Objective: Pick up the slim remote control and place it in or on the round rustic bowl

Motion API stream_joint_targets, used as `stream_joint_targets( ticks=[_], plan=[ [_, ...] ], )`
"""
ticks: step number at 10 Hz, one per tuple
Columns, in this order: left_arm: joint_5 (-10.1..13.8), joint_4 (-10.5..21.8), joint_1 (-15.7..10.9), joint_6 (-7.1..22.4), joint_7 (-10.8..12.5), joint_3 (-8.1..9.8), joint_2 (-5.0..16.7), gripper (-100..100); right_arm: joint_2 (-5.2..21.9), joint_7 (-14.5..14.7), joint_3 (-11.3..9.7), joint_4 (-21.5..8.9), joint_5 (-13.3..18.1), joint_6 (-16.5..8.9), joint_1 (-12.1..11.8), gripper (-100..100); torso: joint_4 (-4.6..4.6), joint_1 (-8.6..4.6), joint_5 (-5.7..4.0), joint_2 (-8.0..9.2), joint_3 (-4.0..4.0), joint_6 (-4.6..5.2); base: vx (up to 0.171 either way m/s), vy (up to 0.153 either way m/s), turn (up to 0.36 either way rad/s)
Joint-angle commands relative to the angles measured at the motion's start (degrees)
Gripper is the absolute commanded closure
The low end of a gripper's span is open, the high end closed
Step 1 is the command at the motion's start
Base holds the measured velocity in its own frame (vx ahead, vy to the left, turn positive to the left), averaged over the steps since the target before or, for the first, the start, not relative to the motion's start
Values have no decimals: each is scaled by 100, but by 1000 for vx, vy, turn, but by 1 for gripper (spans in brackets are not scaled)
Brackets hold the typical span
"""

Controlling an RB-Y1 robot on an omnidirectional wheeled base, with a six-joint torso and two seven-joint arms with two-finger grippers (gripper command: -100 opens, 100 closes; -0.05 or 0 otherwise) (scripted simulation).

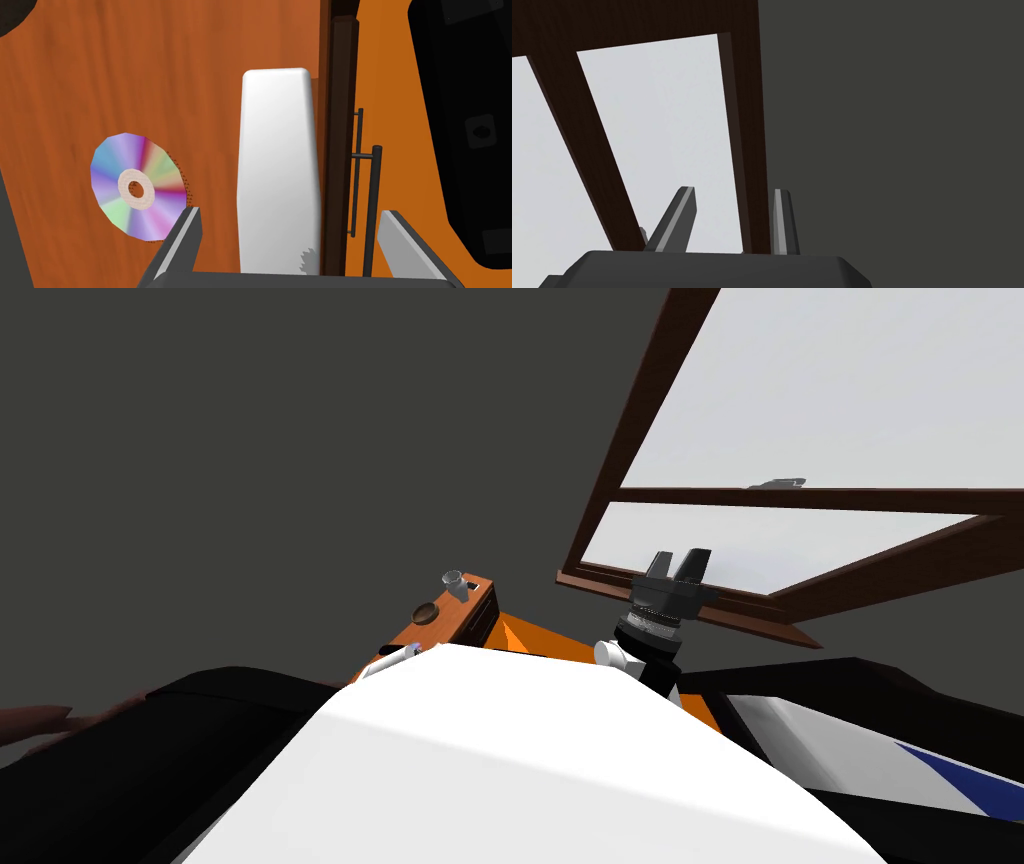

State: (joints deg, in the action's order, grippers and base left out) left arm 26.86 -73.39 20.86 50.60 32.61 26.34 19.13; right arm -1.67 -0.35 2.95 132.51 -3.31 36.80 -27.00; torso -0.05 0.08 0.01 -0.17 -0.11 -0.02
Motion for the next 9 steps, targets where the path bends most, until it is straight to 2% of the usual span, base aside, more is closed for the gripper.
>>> stream_joint_targets(
  ticks=[1, 5, 8, 9],
  plan=[
    [75, 285, -93, 198, -94, 93, 55, -100, 0, 0, 0, 0, 0, 0, 0, 0, 0, 0, 0, 0, 0, 0, 29, 20, -50],
    [206, 904, -300, 723, -266, 320, 171, -100, 0, 0, 0, 0, 0, 0, 0, 0, 0, 14, 2, -1, 0, 1, 51, 52, -66],
    [255, 1262, -350, 927, -324, 371, 124, -100, 1, 0, 0, 0, 0, 0, 0, 0, 0, 19, 3, 0, 0, 0, 47, 82, -34],
    [241, 1178, -365, 901, -303, 367, 161, -100, 1, 0, 1, 0, 0, 0, 0, 0, 1, 24, 5, 3, 2, 0, 17, 46, -12]
  ],
)
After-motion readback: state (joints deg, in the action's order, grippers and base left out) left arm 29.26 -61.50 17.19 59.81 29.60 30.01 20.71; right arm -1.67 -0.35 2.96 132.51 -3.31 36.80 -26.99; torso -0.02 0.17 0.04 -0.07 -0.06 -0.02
